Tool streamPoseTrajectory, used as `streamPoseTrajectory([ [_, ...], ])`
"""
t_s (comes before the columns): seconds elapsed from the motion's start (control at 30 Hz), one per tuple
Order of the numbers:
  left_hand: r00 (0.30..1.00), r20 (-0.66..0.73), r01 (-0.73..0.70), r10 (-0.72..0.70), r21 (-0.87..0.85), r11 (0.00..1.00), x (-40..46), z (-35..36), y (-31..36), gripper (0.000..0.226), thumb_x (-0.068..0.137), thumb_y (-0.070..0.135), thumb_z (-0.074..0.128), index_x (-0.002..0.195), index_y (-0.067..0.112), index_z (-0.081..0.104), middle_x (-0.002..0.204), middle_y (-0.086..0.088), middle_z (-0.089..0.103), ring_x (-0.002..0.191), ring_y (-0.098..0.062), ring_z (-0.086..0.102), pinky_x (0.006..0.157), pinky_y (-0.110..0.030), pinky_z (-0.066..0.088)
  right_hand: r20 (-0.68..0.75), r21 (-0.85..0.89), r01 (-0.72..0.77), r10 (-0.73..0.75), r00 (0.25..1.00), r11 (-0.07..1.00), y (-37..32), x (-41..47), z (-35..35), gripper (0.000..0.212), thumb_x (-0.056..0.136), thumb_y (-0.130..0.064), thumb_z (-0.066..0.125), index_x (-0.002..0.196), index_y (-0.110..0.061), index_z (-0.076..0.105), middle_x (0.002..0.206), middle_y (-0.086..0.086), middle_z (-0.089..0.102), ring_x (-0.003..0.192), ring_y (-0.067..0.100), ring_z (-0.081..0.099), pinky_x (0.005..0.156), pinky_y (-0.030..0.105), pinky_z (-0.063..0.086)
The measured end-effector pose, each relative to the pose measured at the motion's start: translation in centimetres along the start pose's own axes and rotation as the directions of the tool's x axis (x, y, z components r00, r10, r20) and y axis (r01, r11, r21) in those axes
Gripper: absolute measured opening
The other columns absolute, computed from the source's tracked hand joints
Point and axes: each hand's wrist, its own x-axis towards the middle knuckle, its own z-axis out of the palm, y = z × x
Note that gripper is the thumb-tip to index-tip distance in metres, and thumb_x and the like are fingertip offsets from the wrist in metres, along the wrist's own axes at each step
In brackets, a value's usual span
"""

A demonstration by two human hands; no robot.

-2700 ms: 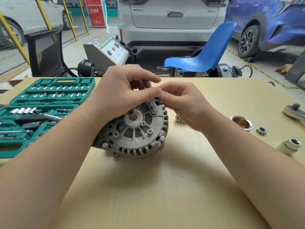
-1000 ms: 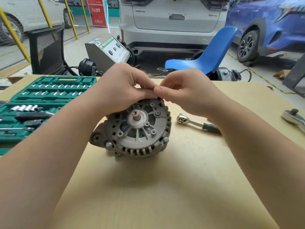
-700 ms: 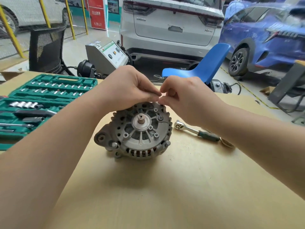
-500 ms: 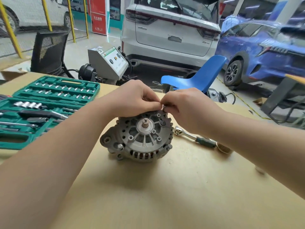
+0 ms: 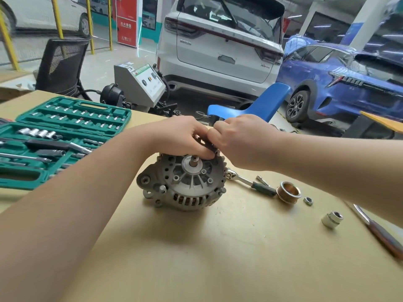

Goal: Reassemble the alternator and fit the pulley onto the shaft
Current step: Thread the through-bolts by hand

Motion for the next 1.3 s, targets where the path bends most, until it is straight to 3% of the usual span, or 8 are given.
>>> streamPoseTrajectory([
  [0.3,1.000,0.013,-0.028,0.028,-0.006,1.000,0.4,0.1,-0.3,0.013,0.089,0.042,0.082,0.100,0.048,0.078,0.087,0.023,0.075,0.081,0.001,0.068,0.071,-0.024,0.048,-0.008,-0.041,-0.139,0.139,0.990,0.989,-1.2,0.1,0.7,0.029,0.097,-0.013,0.040,0.122,-0.012,0.053,0.098,0.007,0.060,0.071,0.027,0.043,0.059,0.036,0.032],
  [0.5,0.997,0.045,-0.052,0.055,-0.072,0.996,0.4,-0.4,-1.0,0.014,0.091,0.039,0.082,0.105,0.043,0.080,0.090,0.019,0.077,0.079,0.003,0.069,0.063,-0.006,0.044,-0.002,0.034,-0.164,0.164,0.987,0.986,-0.7,0.0,1.1,0.012,0.104,-0.018,0.044,0.113,-0.014,0.051,0.098,0.003,0.059,0.074,0.026,0.044,0.053,0.034,0.025],
  [0.63,0.997,0.056,-0.040,0.046,-0.091,0.995,0.6,-0.4,-1.0,0.016,0.092,0.043,0.082,0.105,0.051,0.078,0.085,0.020,0.074,0.074,0.005,0.064,0.061,-0.006,0.042,-0.008,0.075,-0.151,0.152,0.988,0.986,0.4,-0.6,1.7,0.024,0.114,-0.035,0.034,0.096,-0.019,0.035,0.088,-0.002,0.047,0.075,0.030,0.056,0.051,0.035,0.031],
  [0.73,0.997,0.067,-0.026,0.032,-0.092,0.995,0.6,-0.5,-1.1,0.018,0.092,0.047,0.081,0.107,0.055,0.077,0.090,0.012,0.076,0.078,-0.006,0.067,0.070,-0.020,0.049,-0.040,0.086,-0.119,0.123,0.992,0.989,0.4,-0.9,1.8,0.033,0.112,-0.046,0.022,0.095,-0.020,0.034,0.085,-0.004,0.045,0.073,0.028,0.051,0.049,0.033,0.025],
  [0.8,0.997,0.079,-0.021,0.029,-0.095,0.995,0.6,-0.5,-1.1,0.019,0.092,0.048,0.080,0.109,0.054,0.077,0.096,0.008,0.078,0.086,-0.012,0.069,0.075,-0.026,0.052,-0.082,0.075,-0.089,0.095,0.992,0.993,0.4,-1.0,1.7,0.033,0.111,-0.044,0.022,0.097,-0.020,0.039,0.085,-0.005,0.045,0.076,0.028,0.054,0.051,0.033,0.027],
  [0.87,0.997,0.078,-0.015,0.022,-0.093,0.996,0.5,-0.6,-1.0,0.019,0.093,0.047,0.080,0.110,0.055,0.077,0.094,0.016,0.077,0.083,-0.002,0.069,0.070,-0.016,0.050,-0.106,0.022,-0.061,0.063,0.992,0.998,0.7,-1.1,1.7,0.031,0.112,-0.038,0.025,0.102,-0.017,0.047,0.083,-0.004,0.046,0.076,0.029,0.057,0.051,0.034,0.031],
  [1.07,0.997,0.081,-0.009,0.016,-0.087,0.996,0.6,-0.4,-0.9,0.018,0.093,0.044,0.079,0.106,0.056,0.076,0.094,0.024,0.077,0.082,0.007,0.070,0.068,-0.017,0.047,-0.054,-0.037,-0.022,0.020,0.998,0.999,1.0,-1.0,1.6,0.007,0.108,-0.025,0.042,0.113,-0.020,0.042,0.080,-0.004,0.048,0.069,0.026,0.052,0.046,0.032,0.027],
  [1.3,0.997,0.061,-0.045,0.053,-0.125,0.991,0.6,-0.3,-1.1,0.022,0.092,0.041,0.082,0.106,0.057,0.076,0.093,0.021,0.079,0.078,0.006,0.071,0.060,-0.003,0.045,0.029,-0.129,0.005,-0.002,1.000,0.992,1.6,0.2,1.8,0.011,0.100,-0.016,0.041,0.110,-0.018,0.046,0.076,-0.003,0.060,0.062,0.028,0.056,0.047,0.032,0.028],
])
